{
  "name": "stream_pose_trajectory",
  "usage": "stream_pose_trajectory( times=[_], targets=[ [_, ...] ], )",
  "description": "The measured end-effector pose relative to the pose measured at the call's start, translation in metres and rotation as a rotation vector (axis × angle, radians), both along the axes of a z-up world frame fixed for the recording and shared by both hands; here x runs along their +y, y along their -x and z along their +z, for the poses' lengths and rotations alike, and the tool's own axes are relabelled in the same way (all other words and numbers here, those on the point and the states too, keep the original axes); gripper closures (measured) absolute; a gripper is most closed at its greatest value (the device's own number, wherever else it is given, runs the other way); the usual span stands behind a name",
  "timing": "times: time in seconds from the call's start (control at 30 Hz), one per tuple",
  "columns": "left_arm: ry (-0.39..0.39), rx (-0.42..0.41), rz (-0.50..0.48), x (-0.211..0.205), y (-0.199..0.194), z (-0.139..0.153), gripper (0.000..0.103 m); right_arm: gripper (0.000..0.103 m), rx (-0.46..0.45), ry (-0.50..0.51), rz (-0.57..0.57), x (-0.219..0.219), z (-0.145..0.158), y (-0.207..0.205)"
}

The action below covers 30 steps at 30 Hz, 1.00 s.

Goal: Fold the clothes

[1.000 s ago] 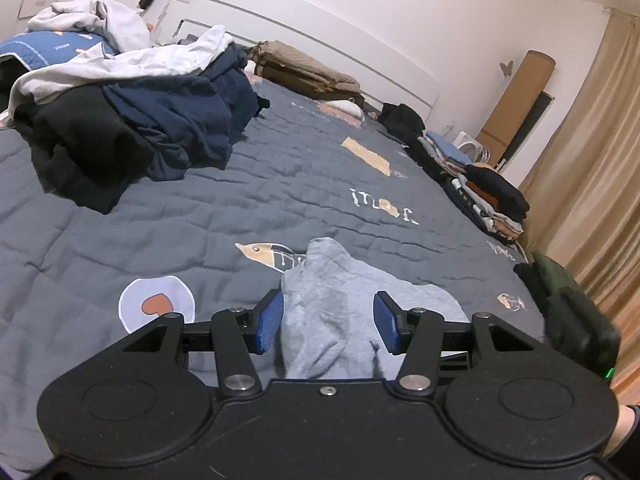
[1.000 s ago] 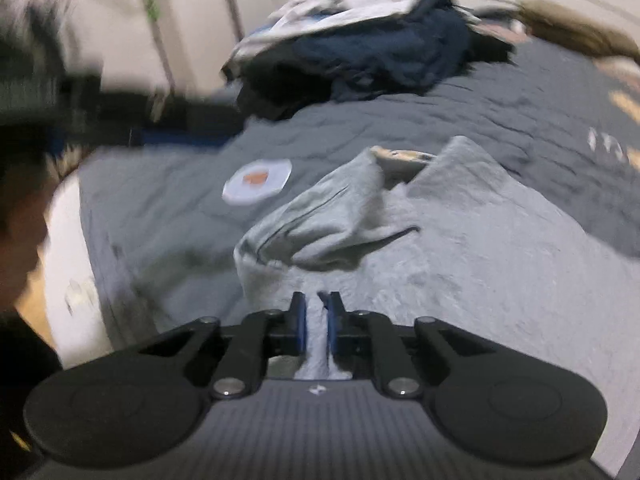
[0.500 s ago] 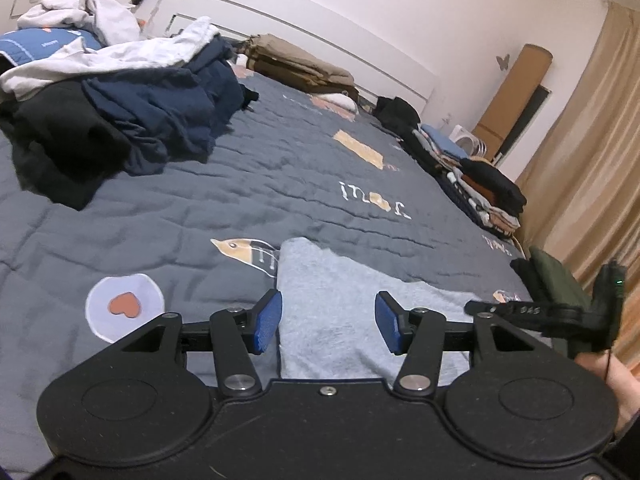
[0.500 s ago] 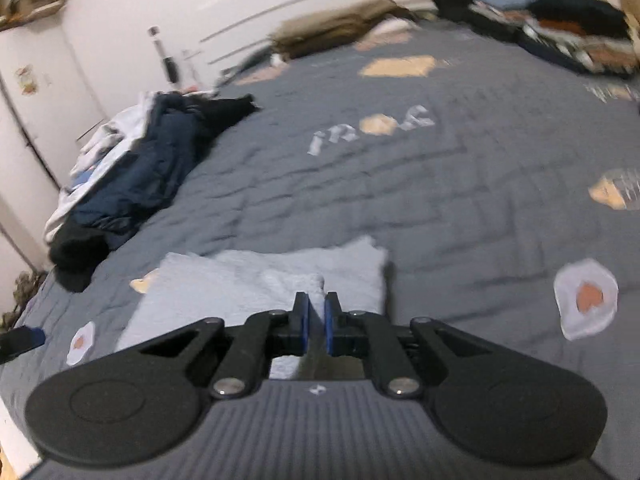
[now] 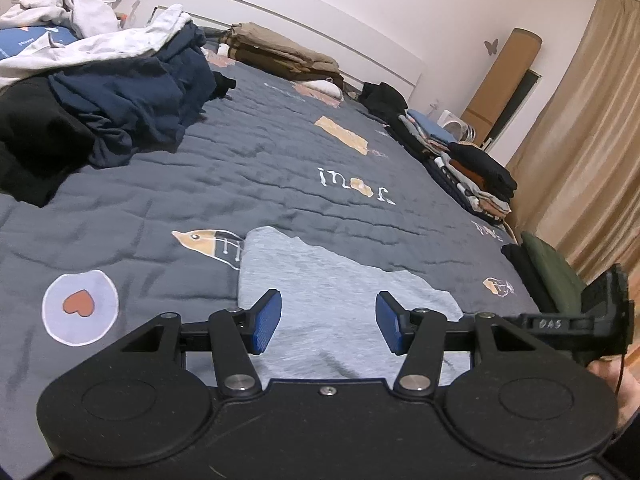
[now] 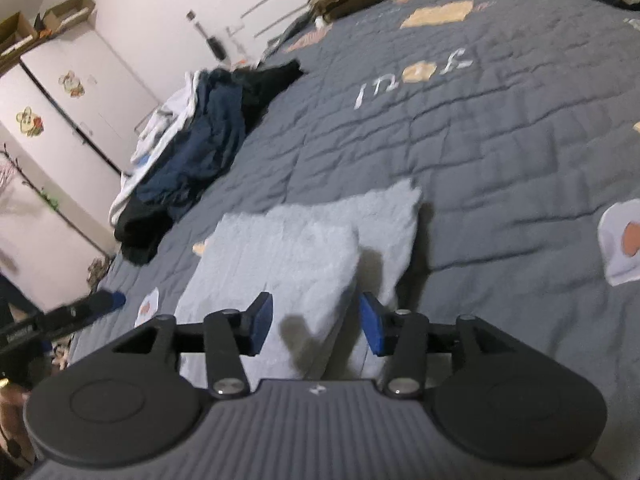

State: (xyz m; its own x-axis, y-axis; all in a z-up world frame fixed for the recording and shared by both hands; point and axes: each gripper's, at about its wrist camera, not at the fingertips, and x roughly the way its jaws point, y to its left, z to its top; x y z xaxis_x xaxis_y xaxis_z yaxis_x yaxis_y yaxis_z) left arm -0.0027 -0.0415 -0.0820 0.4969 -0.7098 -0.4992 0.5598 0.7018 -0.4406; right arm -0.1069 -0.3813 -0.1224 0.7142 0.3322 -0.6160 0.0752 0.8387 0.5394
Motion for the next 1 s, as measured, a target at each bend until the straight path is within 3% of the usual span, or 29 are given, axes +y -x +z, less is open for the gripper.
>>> stream_pose_trajectory(
  times=[0.07,0.13,0.2,0.33,0.4,0.43,0.53,0.63,0.73,0.87,1.0],
  targets=[
    [0.0,-0.006,-0.013,-0.004,0.001,0.001,0.051,0.056,0.017,-0.008,0.021,0.005,-0.005,-0.001],
    [-0.006,-0.007,-0.017,-0.007,0.002,0.0,0.051,0.063,-0.011,-0.034,0.03,0.009,-0.008,-0.002],
    [-0.01,-0.004,-0.015,-0.008,0.002,-0.002,0.051,0.098,-0.052,-0.032,0.022,0.011,0.0,0.0],
    [-0.003,-0.003,-0.014,-0.008,0.002,-0.002,0.051,0.098,-0.178,0.013,-0.009,0.009,0.031,0.009],
    [-0.005,-0.002,-0.025,-0.01,0.002,-0.002,0.051,0.098,-0.233,0.11,-0.019,0.015,0.045,0.013],
    [-0.009,-0.001,-0.03,-0.012,0.003,-0.003,0.051,0.098,-0.235,0.202,-0.011,0.021,0.047,0.012],
    [-0.026,0.007,-0.051,-0.017,0.005,-0.007,0.051,0.094,-0.091,0.273,0.014,0.023,0.027,-0.005],
    [-0.043,0.008,-0.078,-0.022,0.009,-0.009,0.051,0.092,0.027,0.169,-0.018,0.008,0.005,-0.009],
    [-0.049,0.014,-0.12,-0.024,0.014,-0.011,0.051,0.088,0.025,0.083,-0.034,-0.005,0.008,0.003],
    [-0.076,0.011,-0.178,-0.027,0.026,-0.017,0.05,0.07,0.015,-0.005,-0.064,-0.011,0.011,0.024],
    [-0.108,-0.021,-0.226,-0.021,0.05,-0.019,0.05,0.068,0.033,-0.025,-0.055,0.004,0.003,0.04]
  ],
)
